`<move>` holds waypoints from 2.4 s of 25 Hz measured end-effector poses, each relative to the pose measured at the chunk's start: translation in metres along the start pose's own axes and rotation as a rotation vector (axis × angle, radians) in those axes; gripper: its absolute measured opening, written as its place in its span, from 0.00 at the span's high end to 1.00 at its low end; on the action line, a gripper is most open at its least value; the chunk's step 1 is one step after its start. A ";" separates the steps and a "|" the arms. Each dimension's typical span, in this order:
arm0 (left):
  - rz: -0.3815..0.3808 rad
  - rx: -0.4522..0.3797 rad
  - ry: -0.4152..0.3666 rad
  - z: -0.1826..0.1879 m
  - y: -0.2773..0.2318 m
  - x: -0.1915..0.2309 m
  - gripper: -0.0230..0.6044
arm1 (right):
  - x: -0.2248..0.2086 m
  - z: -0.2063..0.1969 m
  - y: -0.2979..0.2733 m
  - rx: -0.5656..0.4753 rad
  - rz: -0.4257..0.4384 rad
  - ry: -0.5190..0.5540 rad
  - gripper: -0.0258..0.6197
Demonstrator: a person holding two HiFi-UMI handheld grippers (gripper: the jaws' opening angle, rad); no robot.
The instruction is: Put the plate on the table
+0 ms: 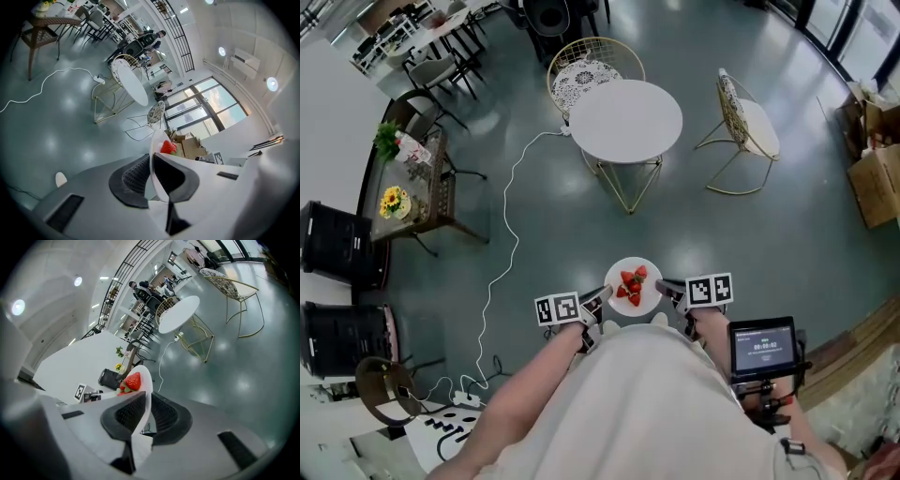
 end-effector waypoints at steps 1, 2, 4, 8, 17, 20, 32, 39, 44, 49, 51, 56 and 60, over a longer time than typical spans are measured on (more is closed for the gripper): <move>-0.001 -0.001 0.004 0.000 0.001 0.000 0.92 | 0.001 0.000 0.000 0.002 0.001 0.001 0.90; -0.001 -0.003 0.006 -0.001 0.002 0.001 0.92 | 0.001 0.000 -0.001 0.004 0.002 0.002 0.90; -0.002 -0.004 0.011 -0.002 0.003 0.000 0.92 | 0.002 0.000 -0.001 0.011 0.004 0.002 0.90; -0.003 -0.005 0.019 -0.002 0.011 0.001 0.92 | 0.009 -0.003 -0.003 0.021 0.002 -0.006 0.90; -0.006 -0.026 0.026 0.008 0.043 0.028 0.92 | 0.030 -0.009 -0.040 0.033 0.005 0.008 0.90; -0.005 -0.036 0.028 0.016 0.063 0.043 0.92 | 0.045 -0.012 -0.062 0.035 0.004 0.022 0.90; -0.002 -0.115 0.062 0.045 0.106 0.080 0.92 | 0.077 0.002 -0.125 0.071 0.024 0.086 0.90; 0.019 -0.143 0.114 0.089 0.097 0.096 0.92 | 0.068 0.051 -0.164 0.138 0.036 0.082 0.90; 0.013 -0.162 0.137 0.095 0.094 0.103 0.92 | 0.066 0.063 -0.175 0.156 0.047 0.105 0.90; -0.007 -0.171 0.131 0.106 0.091 0.103 0.92 | 0.069 0.075 -0.176 0.140 0.050 0.119 0.90; -0.002 -0.163 0.122 0.129 0.074 0.096 0.92 | 0.059 0.099 -0.175 0.137 0.048 0.105 0.90; 0.029 -0.149 0.114 0.199 0.019 0.076 0.92 | 0.028 0.181 -0.176 0.131 0.059 0.087 0.90; 0.026 -0.140 0.104 0.225 -0.008 0.070 0.92 | 0.013 0.211 -0.173 0.112 0.065 0.090 0.90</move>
Point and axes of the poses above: the fingertips, and each gripper's own axes: y backward along the fingers, x to its left, z out of its top, the point moved 9 cm from there along y, backward along the fingers, and after that the axes turned 4 degrees about z, right-handed, at the moved point
